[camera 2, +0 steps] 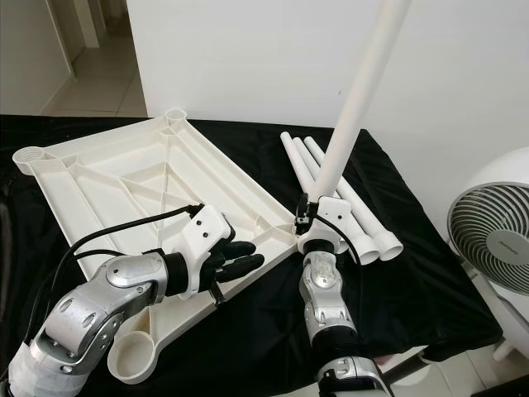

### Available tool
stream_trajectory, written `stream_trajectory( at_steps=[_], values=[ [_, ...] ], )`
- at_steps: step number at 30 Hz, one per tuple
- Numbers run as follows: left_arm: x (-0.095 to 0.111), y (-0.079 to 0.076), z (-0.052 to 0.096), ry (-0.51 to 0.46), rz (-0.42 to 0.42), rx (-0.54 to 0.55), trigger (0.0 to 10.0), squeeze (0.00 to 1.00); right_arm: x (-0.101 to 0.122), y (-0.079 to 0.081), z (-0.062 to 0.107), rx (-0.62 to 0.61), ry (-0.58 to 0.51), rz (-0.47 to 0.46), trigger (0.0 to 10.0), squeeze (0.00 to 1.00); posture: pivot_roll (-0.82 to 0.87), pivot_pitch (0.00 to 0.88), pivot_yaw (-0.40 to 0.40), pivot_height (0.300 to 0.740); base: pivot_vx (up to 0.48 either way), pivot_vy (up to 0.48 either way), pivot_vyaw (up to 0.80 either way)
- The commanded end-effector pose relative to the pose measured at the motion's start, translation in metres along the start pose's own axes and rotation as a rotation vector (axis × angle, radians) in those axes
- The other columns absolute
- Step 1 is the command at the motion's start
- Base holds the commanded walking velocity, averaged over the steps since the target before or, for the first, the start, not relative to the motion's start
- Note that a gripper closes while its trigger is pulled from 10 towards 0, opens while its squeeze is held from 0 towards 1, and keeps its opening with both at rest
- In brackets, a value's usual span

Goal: Building children table

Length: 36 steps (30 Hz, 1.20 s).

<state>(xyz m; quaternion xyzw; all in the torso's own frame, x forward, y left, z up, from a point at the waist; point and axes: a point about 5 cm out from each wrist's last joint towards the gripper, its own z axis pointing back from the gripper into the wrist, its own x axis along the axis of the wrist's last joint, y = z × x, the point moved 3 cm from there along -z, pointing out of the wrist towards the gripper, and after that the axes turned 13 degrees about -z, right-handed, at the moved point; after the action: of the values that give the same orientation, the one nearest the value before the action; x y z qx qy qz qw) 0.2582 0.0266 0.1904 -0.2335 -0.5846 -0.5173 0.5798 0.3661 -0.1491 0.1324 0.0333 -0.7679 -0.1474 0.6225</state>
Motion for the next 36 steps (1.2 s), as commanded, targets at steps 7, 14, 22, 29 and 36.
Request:
stream_trajectory(
  at_steps=[7,14,22,29,36],
  values=[
    [0.002,-0.003,-0.002,-0.005,-0.006,0.011,10.0,0.0,-0.047,-0.03,0.024,-0.158,0.209,0.033,10.0,0.0,0.05,0.082,-0.037,0.74,0.0,0.0,0.0],
    [0.003,-0.002,-0.003,-0.008,-0.005,0.013,10.0,0.0,-0.038,-0.025,0.019,-0.117,0.167,0.023,10.0,0.0,0.04,0.083,-0.039,0.74,0.0,0.0,0.0],
    [0.003,-0.002,-0.003,-0.011,-0.003,0.015,10.0,0.0,-0.032,-0.031,0.014,-0.103,0.152,0.015,10.0,1.0,0.04,0.083,-0.039,0.74,0.0,0.0,0.0],
    [0.003,-0.002,-0.003,-0.012,-0.002,0.018,10.0,0.0,-0.028,-0.032,0.013,-0.09,0.135,-0.004,10.0,1.0,0.04,0.085,-0.044,0.74,0.0,0.0,0.0],
    [0.004,-0.002,-0.004,-0.014,-0.001,0.021,10.0,0.0,-0.021,-0.022,0.01,-0.011,0.106,-0.001,10.0,0.0,0.04,0.085,-0.045,0.74,0.0,0.0,0.0]
  ],
)
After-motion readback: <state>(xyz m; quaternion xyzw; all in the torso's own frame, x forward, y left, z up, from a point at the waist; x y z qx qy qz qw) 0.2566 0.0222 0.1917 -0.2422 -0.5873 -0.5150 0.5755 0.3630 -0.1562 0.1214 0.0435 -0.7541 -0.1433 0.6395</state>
